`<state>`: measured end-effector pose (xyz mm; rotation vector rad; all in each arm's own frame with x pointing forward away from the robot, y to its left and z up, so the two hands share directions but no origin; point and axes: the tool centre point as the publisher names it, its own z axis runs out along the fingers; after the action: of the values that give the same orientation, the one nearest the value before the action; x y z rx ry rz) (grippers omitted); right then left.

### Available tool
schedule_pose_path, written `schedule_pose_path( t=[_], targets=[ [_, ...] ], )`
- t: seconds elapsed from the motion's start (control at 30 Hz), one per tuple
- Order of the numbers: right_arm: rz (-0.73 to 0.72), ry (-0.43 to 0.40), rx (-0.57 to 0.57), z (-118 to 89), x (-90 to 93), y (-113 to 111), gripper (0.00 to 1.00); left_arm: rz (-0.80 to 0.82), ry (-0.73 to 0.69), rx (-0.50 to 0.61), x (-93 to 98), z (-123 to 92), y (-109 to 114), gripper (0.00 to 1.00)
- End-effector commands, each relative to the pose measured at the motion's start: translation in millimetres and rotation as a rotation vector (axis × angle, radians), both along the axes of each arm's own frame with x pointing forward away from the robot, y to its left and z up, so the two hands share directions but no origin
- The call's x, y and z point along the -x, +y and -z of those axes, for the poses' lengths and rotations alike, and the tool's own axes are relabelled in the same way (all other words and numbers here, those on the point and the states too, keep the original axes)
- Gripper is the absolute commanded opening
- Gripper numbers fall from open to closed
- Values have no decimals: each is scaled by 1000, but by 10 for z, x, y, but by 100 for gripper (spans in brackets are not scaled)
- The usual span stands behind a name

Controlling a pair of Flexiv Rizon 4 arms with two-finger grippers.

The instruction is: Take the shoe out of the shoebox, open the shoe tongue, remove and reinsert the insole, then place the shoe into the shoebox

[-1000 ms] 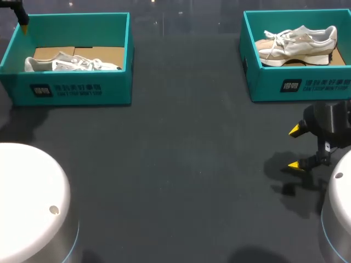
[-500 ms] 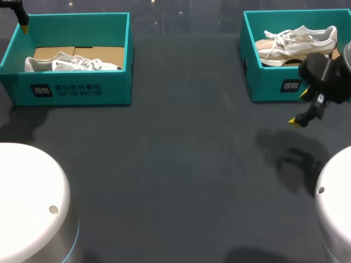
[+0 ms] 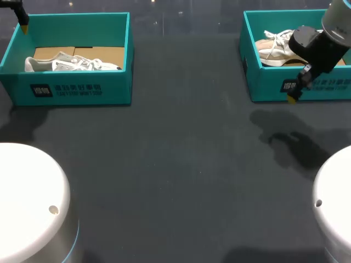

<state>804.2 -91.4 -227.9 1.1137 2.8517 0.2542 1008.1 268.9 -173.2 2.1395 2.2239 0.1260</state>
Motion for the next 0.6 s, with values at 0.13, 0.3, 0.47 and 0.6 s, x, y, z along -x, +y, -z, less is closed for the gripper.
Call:
schedule_pose_path(
  t=[0.13,0.3,0.47,0.6],
  targets=[
    [220,77,123,-46,-258,-9,100,1,-2,-2,12,-4,5,100],
    [462,90,157,-298,-803,-209,100,1,-2,-2,12,-4,5,100],
    [625,79,247,-425,-1301,-386,100,1,-2,-2,12,-4,5,100],
    [762,210,227,-400,-1704,-609,100,1,-2,-2,12,-4,5,100]
  ],
)
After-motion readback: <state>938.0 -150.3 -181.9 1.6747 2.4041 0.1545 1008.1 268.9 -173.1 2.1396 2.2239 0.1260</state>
